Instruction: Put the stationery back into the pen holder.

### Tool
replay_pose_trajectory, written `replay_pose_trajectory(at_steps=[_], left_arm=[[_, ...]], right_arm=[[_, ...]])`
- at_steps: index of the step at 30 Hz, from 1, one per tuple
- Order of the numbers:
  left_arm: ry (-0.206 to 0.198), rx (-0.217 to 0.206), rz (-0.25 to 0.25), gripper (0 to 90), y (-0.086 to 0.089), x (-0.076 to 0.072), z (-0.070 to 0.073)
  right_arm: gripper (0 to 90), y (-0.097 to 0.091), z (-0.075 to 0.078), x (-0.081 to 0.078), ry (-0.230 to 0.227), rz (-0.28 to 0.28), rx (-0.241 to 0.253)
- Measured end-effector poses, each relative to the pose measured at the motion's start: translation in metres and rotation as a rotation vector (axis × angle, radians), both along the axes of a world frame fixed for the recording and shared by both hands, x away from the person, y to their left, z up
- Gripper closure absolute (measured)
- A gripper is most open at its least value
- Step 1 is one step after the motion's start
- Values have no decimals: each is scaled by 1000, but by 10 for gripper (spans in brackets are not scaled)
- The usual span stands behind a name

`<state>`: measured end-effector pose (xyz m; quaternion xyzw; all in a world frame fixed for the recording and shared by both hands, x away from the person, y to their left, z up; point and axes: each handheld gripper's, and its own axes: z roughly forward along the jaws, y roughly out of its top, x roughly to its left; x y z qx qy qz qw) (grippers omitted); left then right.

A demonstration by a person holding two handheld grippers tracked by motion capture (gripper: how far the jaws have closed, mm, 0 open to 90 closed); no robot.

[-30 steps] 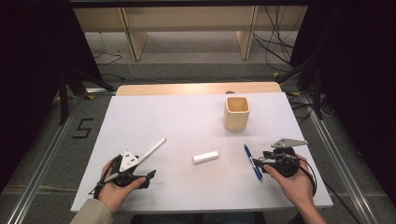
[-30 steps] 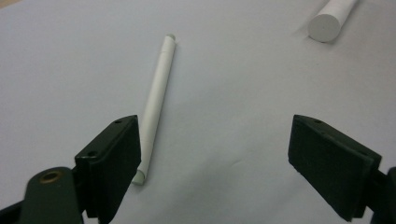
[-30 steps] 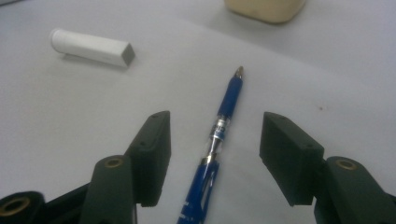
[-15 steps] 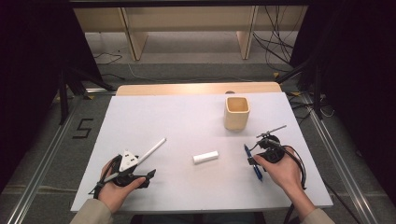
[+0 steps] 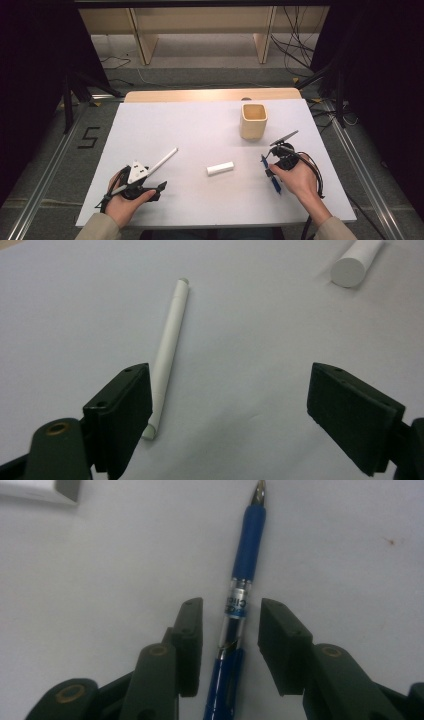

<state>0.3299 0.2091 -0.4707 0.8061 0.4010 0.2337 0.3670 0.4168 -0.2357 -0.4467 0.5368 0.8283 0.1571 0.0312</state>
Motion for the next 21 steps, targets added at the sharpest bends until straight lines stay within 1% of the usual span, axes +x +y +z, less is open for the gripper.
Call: replay_pose_trajectory(at_steps=[2, 5, 7, 8, 10, 14, 15, 18, 21], left_arm=[[2, -2, -1, 183, 0, 0, 0], [-1, -4, 1, 183, 0, 0, 0], [-2, -6, 2, 183, 0, 0, 0], [-1, -4, 0, 183, 0, 0, 0], [-4, -6, 2, 184, 0, 0, 0], [-5, -6, 4, 184, 0, 0, 0], [-5, -6, 5, 184, 0, 0, 0], [-4, -6, 6, 184, 0, 0, 0], [-4, -5, 7, 184, 1, 0, 0]], right_arm=[[637, 2, -1, 2, 15, -7, -10], [651, 3, -2, 4, 25, -11, -23], [663, 4, -2, 6, 39, -21, -22], [663, 4, -2, 6, 39, -21, -22], [673, 6, -3, 8, 55, -27, -33], [680, 7, -4, 9, 60, -29, -46], [685, 8, -4, 10, 66, -23, -53], [692, 10, -4, 11, 75, -28, -63], [700, 12, -3, 12, 94, -33, -77]])
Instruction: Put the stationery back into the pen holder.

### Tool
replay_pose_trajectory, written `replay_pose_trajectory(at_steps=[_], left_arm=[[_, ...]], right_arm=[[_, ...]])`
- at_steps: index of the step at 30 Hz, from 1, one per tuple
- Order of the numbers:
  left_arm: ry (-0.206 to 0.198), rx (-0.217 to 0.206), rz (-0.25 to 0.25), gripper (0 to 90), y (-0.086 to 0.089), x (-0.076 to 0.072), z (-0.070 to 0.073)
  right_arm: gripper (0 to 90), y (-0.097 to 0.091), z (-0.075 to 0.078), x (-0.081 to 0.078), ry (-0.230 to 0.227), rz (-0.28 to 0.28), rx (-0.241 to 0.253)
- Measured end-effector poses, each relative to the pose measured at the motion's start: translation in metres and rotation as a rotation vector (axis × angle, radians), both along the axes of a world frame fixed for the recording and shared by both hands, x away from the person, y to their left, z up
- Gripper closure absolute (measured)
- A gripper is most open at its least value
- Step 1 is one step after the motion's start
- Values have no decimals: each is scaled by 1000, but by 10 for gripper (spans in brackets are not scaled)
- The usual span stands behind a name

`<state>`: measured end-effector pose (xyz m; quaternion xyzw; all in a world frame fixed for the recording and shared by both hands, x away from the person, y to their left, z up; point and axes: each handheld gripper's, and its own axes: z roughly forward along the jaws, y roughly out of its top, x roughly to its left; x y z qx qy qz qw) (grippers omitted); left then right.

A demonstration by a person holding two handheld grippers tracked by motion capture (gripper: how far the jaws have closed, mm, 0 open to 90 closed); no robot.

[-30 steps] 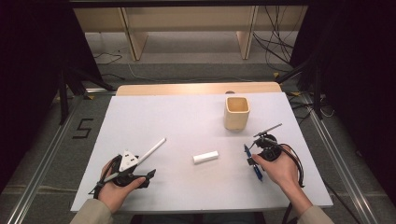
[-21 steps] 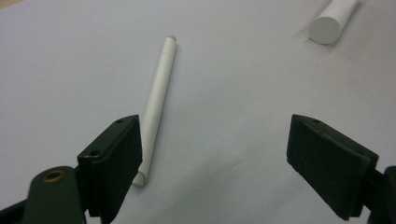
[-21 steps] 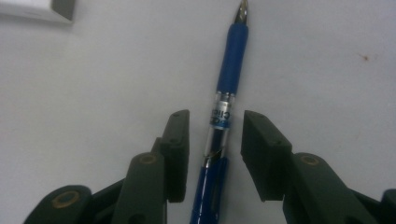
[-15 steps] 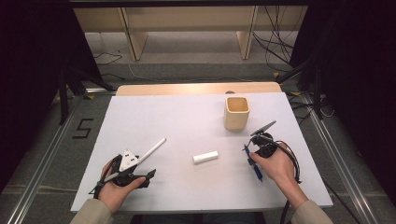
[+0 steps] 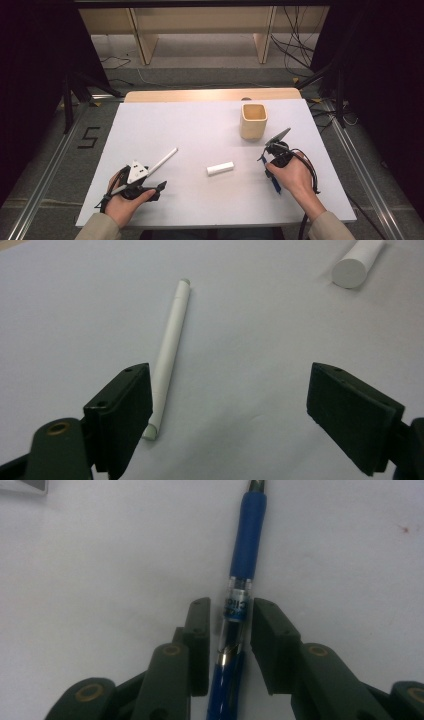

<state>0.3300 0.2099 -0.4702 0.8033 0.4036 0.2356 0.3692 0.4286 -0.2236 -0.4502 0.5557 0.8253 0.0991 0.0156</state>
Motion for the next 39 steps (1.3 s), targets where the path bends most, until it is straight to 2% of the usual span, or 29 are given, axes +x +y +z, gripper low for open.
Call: replay_pose_trajectory(at_steps=[9, 39], left_arm=[[-2, -1, 1, 184, 1, 0, 0], [-3, 0, 0, 184, 1, 0, 0]], right_arm=[[708, 2, -2, 3, 23, -11, -21], [751, 5, -2, 5, 28, -28, -43]])
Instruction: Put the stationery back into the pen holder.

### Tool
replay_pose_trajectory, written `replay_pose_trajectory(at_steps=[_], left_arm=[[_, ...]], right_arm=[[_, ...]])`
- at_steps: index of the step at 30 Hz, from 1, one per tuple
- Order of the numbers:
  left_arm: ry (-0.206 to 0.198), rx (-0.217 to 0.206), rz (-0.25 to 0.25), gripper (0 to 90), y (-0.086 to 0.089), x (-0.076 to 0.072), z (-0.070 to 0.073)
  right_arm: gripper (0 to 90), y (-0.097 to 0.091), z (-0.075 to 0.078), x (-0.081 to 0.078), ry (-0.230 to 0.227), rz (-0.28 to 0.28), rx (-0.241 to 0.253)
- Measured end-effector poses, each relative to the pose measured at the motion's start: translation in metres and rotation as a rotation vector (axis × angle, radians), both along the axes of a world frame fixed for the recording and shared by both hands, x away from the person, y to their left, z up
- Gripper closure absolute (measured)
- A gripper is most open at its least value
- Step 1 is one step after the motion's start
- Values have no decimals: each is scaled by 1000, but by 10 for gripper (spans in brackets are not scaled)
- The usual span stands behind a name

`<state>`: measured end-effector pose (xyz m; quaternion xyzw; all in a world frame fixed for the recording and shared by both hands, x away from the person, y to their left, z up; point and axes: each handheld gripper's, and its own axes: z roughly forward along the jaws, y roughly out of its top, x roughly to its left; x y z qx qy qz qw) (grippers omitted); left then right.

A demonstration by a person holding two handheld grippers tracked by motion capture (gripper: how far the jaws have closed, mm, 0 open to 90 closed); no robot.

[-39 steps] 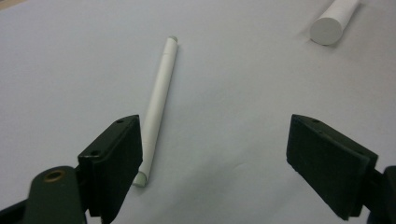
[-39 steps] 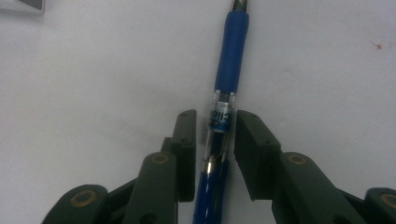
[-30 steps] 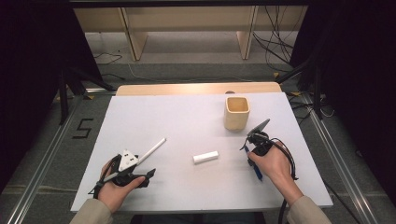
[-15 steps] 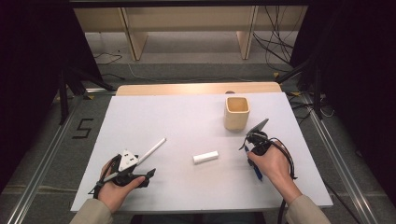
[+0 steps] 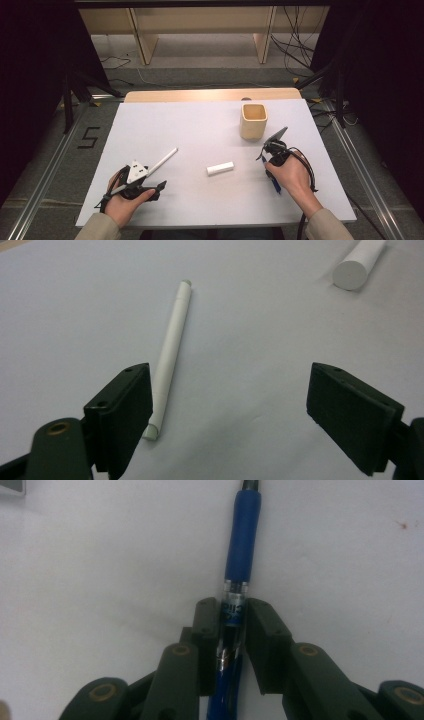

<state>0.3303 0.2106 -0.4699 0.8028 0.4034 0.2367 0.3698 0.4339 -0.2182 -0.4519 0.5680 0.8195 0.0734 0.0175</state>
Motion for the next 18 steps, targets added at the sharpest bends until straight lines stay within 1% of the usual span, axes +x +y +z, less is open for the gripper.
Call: replay_pose_trajectory(at_steps=[18], left_arm=[[0, 0, 0, 185, 0, 0, 0]], right_arm=[[779, 2, 0, 0, -8, -19, -9]])
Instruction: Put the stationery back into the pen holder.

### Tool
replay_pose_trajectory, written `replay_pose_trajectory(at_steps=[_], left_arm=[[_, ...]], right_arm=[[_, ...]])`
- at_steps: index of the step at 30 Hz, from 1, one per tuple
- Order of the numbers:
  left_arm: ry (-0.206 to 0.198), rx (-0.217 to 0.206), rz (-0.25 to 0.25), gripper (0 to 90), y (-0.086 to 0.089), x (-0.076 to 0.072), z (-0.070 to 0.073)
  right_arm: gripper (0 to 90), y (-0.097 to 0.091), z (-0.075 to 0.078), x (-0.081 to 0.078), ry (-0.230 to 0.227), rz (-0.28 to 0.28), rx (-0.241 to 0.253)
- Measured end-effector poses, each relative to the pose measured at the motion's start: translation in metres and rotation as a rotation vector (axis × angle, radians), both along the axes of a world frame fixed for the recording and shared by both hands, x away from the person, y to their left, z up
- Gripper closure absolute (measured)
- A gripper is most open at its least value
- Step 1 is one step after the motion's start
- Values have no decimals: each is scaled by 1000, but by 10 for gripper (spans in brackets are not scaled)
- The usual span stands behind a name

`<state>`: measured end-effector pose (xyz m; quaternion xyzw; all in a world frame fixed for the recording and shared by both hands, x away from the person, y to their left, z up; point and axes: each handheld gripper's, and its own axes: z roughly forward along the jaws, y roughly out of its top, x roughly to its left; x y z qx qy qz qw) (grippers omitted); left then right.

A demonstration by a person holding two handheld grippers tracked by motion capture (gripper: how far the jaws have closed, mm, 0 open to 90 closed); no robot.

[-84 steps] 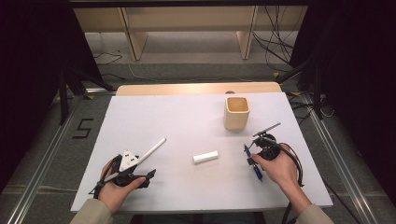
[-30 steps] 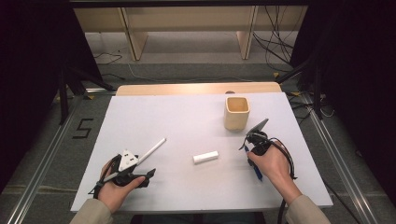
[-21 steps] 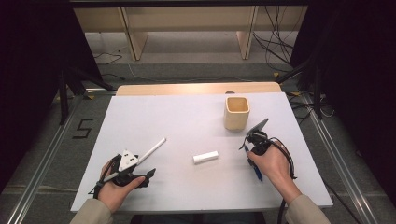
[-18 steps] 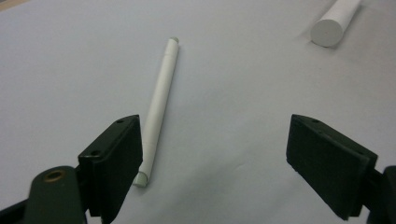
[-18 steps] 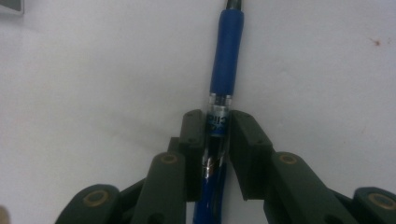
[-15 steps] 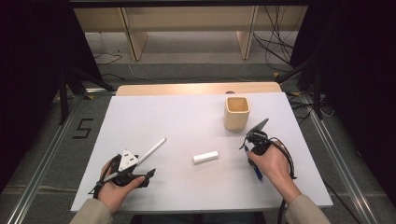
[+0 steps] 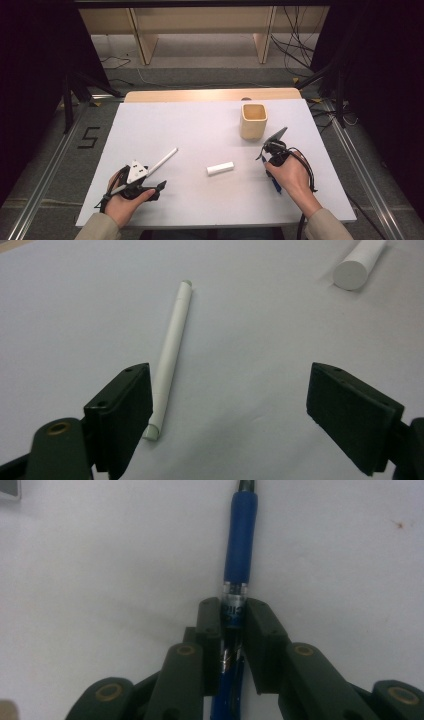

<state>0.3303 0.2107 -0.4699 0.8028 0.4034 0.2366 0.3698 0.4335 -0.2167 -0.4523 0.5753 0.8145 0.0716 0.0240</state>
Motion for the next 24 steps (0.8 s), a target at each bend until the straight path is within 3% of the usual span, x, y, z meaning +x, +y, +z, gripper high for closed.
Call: replay_pose_trajectory(at_steps=[24], left_arm=[[-7, -4, 6, 186, 1, 0, 0]], right_arm=[[795, -2, 2, -2, -10, 4, 21]])
